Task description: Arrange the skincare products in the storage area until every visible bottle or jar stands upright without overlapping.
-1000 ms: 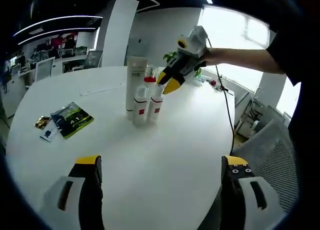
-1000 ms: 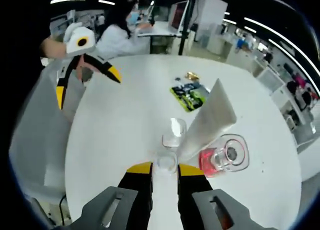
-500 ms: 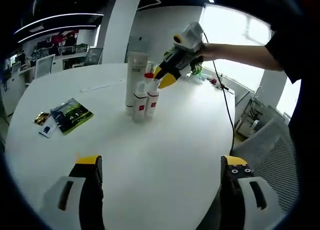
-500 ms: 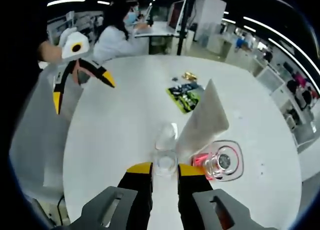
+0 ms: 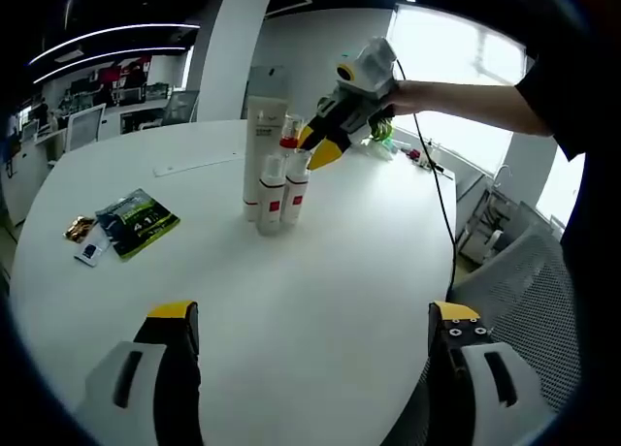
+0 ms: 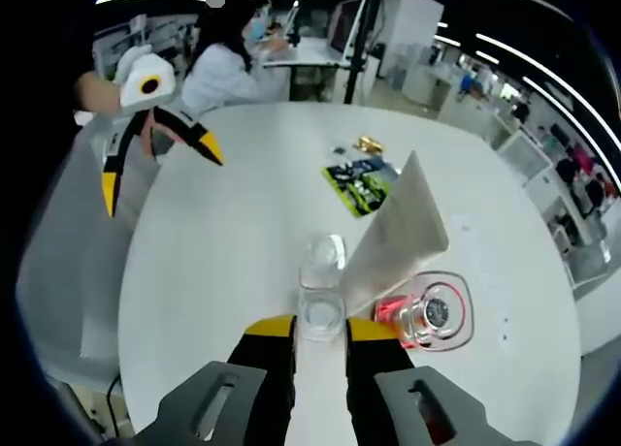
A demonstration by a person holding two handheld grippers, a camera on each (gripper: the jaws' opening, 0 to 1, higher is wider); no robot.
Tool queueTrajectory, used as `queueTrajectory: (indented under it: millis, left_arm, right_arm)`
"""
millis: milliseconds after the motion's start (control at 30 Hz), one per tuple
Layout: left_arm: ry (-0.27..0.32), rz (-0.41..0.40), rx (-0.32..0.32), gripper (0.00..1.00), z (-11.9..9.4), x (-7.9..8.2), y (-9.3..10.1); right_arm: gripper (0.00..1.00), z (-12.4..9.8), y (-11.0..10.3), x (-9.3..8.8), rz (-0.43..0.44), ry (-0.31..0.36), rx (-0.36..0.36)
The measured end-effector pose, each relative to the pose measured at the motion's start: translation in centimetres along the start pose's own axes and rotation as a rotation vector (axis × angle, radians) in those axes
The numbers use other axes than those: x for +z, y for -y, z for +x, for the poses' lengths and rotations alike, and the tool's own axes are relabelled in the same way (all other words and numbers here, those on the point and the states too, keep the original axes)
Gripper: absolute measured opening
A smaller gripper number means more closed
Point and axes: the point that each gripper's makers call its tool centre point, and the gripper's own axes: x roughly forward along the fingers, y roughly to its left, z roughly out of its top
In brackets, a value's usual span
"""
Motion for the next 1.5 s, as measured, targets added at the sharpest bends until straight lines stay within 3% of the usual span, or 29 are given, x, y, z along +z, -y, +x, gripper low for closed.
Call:
queueTrajectory:
  millis: [1067,1500]
  left_arm:
    - [-0.011,0.000,0.002,0.91,0.02,-0.30,0.13]
    - [-0.019,-0.001,0.002,0.91,0.00,-0.59,0.09]
  right_arm:
    - [0.12,-0.52,-0.04,-0.64,-0.003,-0.042,-0.038]
    - [0.11,-0.17,0.07,-0.53,0.027,-0.011,-0.051]
